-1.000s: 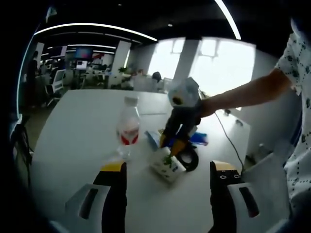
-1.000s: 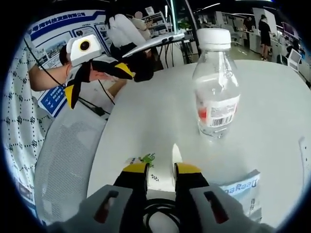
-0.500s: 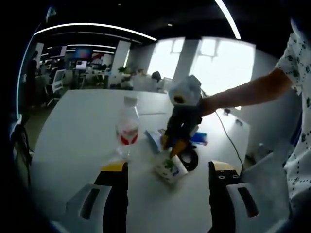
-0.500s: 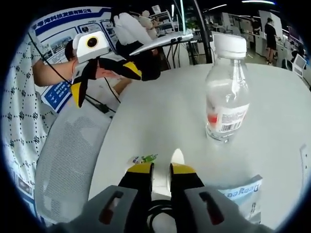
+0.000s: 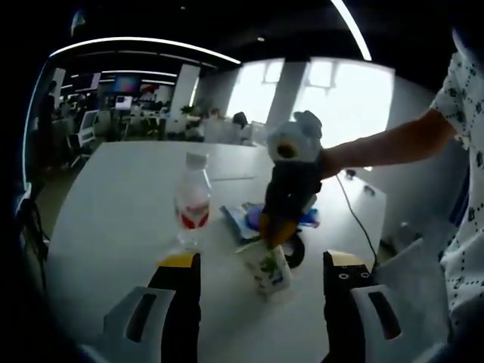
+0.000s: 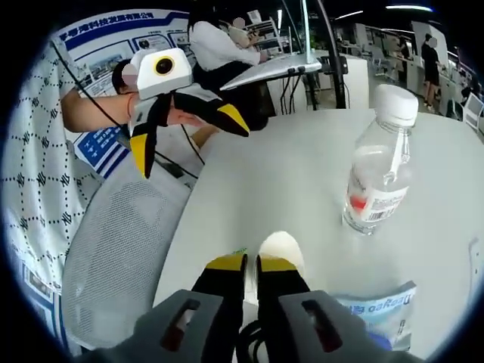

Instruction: Arrange the tabletop items into an orderly group along one side of the table until the central work area is clear of visible clutter.

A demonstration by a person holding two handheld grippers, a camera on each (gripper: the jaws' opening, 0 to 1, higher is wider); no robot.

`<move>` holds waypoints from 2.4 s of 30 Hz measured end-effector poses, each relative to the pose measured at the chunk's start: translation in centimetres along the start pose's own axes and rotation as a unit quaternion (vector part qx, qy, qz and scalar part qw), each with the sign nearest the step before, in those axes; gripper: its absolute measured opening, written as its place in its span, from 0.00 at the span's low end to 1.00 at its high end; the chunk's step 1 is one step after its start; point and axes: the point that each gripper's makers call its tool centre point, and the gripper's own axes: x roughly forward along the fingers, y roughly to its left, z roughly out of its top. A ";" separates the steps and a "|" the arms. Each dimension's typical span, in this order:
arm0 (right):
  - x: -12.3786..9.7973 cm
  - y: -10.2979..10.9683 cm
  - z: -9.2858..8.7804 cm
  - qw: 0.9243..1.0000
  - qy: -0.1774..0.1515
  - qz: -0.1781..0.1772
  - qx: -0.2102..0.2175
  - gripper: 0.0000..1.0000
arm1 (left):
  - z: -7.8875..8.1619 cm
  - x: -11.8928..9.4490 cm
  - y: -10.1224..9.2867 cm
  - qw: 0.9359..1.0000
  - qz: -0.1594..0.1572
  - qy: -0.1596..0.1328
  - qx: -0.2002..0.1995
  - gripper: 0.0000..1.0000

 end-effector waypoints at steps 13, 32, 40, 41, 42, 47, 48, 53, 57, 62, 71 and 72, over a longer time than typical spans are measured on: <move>0.4 2.5 -0.4 1.000 -0.003 -0.001 -0.007 0.00 | -0.1 -0.2 -0.5 1.000 -0.004 -0.003 -0.001 0.61; -3.9 -0.2 2.0 0.993 -0.058 -0.102 -0.022 0.00 | 0.1 0.2 -0.9 1.000 -0.010 -0.004 0.003 0.60; -5.1 -1.4 2.6 0.988 -0.066 -0.137 -0.028 0.00 | 0.2 0.3 -1.0 1.000 -0.012 -0.004 0.006 0.60; -5.4 -1.9 2.8 0.986 -0.068 -0.147 -0.030 0.00 | 0.2 0.3 -1.0 1.000 -0.012 -0.005 0.006 0.60; -5.5 -2.2 2.9 0.985 -0.068 -0.153 -0.031 0.00 | 0.2 0.3 -1.0 1.000 -0.012 -0.005 0.006 0.60; -6.6 -3.9 3.9 0.977 -0.073 -0.194 -0.043 0.00 | 0.1 0.2 -0.9 1.000 -0.011 -0.004 0.005 0.60; -6.9 -4.7 4.0 0.973 -0.067 -0.213 -0.050 0.00 | 0.1 0.2 -0.8 1.000 -0.011 -0.004 0.005 0.60; -6.9 -6.2 4.1 0.968 -0.052 -0.237 -0.064 0.00 | 0.0 0.0 -0.7 1.000 -0.009 -0.003 0.004 0.60; -6.6 -7.3 3.8 0.963 -0.030 -0.254 -0.084 0.00 | -0.1 -0.2 -0.5 1.000 -0.007 -0.003 0.002 0.59; -5.6 -8.2 2.9 0.961 -0.004 -0.252 -0.110 0.00 | -0.3 -0.3 -0.2 1.000 -0.003 -0.002 0.000 0.59; -4.6 -9.5 1.8 0.963 0.012 -0.242 -0.116 0.00 | -0.7 -0.6 0.2 1.000 0.003 0.000 -0.006 0.59; -4.5 -9.7 1.7 0.963 0.013 -0.242 -0.117 0.00 | -0.7 -0.6 0.2 1.000 0.004 0.001 -0.005 0.59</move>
